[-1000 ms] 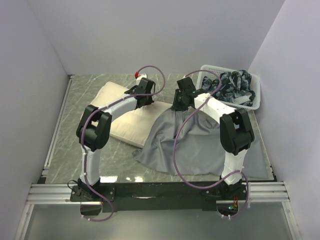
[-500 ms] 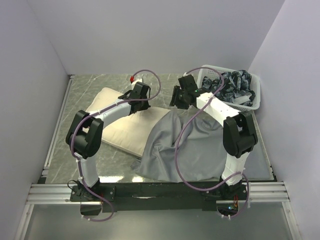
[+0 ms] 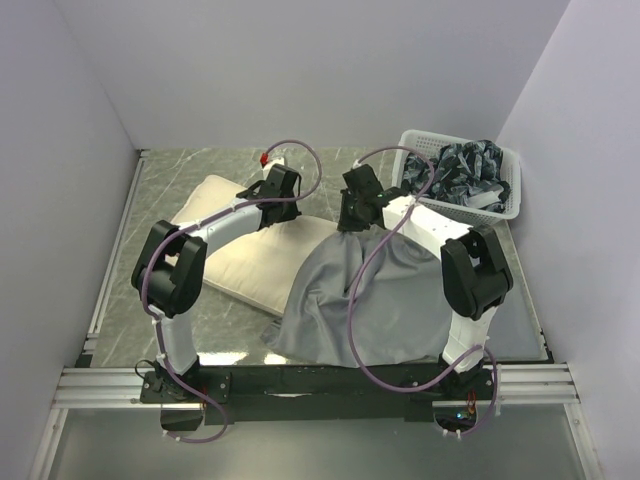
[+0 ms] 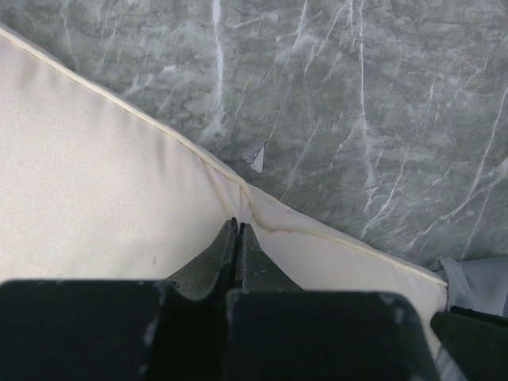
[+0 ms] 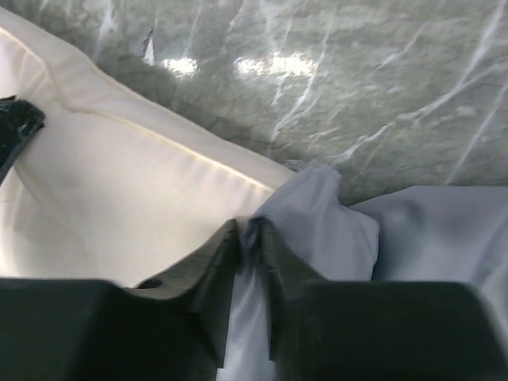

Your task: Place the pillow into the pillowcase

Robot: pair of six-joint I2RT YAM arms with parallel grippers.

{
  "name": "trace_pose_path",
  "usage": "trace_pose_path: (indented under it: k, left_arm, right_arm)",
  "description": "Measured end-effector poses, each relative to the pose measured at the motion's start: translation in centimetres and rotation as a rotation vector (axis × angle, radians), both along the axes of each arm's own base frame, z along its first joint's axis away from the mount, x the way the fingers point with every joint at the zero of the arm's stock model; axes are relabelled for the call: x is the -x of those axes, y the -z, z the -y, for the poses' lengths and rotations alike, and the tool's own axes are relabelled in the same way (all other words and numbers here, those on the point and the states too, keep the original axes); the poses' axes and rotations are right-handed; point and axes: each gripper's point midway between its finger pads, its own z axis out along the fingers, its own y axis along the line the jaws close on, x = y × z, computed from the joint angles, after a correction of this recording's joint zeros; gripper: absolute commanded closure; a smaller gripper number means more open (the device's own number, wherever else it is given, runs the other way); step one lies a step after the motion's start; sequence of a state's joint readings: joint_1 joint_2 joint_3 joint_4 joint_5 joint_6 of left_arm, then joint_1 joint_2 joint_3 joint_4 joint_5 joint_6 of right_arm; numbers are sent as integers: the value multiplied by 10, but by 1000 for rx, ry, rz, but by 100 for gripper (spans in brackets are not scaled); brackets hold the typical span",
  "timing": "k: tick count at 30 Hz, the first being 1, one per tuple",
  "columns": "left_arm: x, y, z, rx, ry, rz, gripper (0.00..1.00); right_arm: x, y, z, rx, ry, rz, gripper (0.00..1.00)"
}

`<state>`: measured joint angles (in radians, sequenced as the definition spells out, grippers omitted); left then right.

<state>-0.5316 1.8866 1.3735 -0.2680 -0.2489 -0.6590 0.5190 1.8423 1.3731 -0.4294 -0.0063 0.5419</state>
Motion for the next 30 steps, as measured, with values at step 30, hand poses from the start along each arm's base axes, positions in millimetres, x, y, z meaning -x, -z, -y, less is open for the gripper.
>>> trace_pose_path:
  k: [30]
  left_arm:
    - [35,-31,4,150,0,16,99]
  right_arm:
    - [-35,-154,-92,25,-90,263,100]
